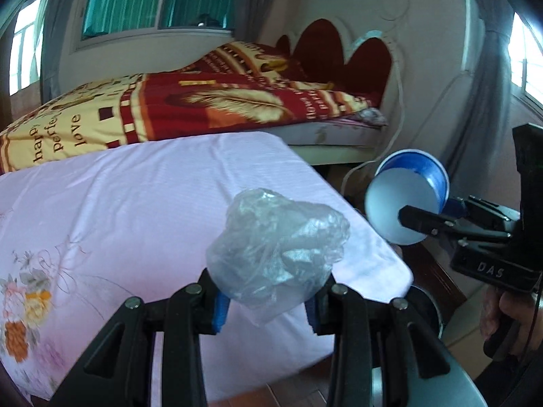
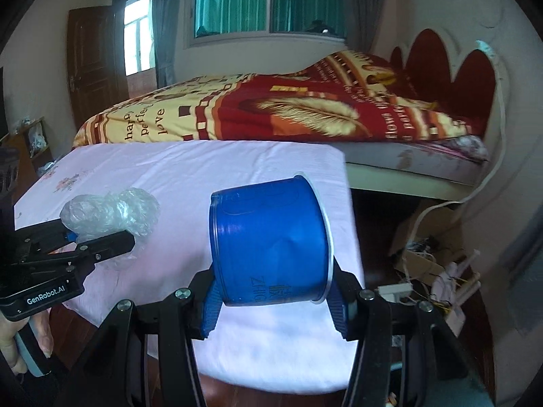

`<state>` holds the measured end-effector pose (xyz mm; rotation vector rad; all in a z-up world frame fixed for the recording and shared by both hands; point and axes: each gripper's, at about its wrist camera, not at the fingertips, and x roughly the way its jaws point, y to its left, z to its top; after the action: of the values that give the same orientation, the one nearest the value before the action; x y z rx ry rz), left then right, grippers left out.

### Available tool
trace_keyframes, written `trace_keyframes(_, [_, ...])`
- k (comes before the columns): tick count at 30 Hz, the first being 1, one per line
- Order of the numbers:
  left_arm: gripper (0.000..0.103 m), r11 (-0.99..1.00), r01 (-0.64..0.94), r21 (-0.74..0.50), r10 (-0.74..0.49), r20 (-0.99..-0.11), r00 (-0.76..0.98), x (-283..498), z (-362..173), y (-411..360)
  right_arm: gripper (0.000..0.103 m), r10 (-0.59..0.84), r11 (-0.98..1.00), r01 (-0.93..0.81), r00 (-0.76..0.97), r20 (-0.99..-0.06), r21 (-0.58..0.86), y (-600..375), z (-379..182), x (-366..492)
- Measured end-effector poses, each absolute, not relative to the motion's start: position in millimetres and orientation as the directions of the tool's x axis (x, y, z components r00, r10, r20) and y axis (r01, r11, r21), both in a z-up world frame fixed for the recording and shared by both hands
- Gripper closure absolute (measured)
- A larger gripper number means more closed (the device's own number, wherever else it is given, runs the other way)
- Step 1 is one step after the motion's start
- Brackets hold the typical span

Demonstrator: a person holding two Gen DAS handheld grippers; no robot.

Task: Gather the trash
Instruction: 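Carry the plastic bag and blue cup over the black bin and release both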

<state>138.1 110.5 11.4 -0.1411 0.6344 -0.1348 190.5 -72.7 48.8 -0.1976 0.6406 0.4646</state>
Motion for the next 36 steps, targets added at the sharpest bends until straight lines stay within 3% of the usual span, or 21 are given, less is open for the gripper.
trace_keyframes(13, [0.066, 0.966, 0.216, -0.144, -0.259, -0.597, 0.759, 133, -5, 24, 0.048, 0.249, 0.951, -0.308, 0.738, -0.628, 0.014, -193, 21, 159])
trace_keyframes(36, [0.066, 0.904, 0.401, -0.149, -0.400, -0.627, 0.668, 137, -22, -77, 0.048, 0.124, 0.990, -0.136, 0.752, -0.647, 0.032, -306, -4, 127])
